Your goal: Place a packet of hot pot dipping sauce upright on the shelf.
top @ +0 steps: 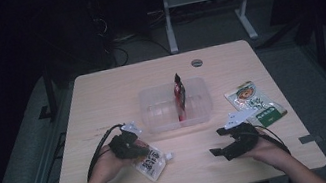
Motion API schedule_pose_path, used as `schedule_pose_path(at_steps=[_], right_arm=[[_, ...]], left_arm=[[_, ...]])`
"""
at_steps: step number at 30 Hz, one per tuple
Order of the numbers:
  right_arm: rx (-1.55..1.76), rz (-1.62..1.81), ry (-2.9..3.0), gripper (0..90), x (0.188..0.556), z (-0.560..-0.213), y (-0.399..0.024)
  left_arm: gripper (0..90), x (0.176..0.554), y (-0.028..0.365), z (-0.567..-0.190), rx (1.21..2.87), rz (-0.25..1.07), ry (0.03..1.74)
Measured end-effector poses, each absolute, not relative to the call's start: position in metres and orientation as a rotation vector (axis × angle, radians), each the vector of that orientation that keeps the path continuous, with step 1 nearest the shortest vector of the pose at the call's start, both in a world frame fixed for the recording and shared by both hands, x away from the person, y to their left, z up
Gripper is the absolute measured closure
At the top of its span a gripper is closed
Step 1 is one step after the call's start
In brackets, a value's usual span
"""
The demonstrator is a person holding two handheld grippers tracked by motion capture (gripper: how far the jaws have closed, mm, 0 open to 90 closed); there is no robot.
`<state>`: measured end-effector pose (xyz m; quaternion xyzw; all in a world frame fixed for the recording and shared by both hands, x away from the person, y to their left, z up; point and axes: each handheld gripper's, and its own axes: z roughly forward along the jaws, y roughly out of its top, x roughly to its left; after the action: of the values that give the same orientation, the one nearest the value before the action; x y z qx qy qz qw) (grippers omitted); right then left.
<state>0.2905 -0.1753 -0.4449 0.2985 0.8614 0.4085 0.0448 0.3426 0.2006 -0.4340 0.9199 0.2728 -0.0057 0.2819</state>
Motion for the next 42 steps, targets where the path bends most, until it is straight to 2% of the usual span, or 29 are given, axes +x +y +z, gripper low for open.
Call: schedule_pose_path(at_steps=[6, 9, 17, 24, 27, 42], right_arm=[[0.899, 1.242, 2.634, 20.8, 0.291, -0.446, -0.175], [0.895, 1.238, 2.637, 20.8, 0.291, -0.445, -0.175], [0.897, 1.227, 2.637, 20.8, 0.291, -0.445, -0.174], [0.890, 1.224, 2.635, 20.8, 0.291, -0.446, -0.175], [0.889, 1.222, 2.636, 20.8, 0.291, -0.446, -0.175], [0.896, 1.223, 2.630, 20.8, 0.292, -0.446, -0.177]], left_arm=[[89.9, 0.350, 0.226, -0.421, 2.361, 0.106, 0.808], [89.9, 0.357, 0.249, -0.421, 2.314, 0.180, 0.907], [89.9, 0.365, 0.265, -0.434, 2.399, 0.199, 0.984], [89.9, 0.366, 0.262, -0.442, 2.452, 0.133, 0.976], [89.9, 0.364, 0.261, -0.444, 2.416, 0.096, 0.991], [89.9, 0.349, 0.227, -0.442, 2.501, -0.121, 0.822]])
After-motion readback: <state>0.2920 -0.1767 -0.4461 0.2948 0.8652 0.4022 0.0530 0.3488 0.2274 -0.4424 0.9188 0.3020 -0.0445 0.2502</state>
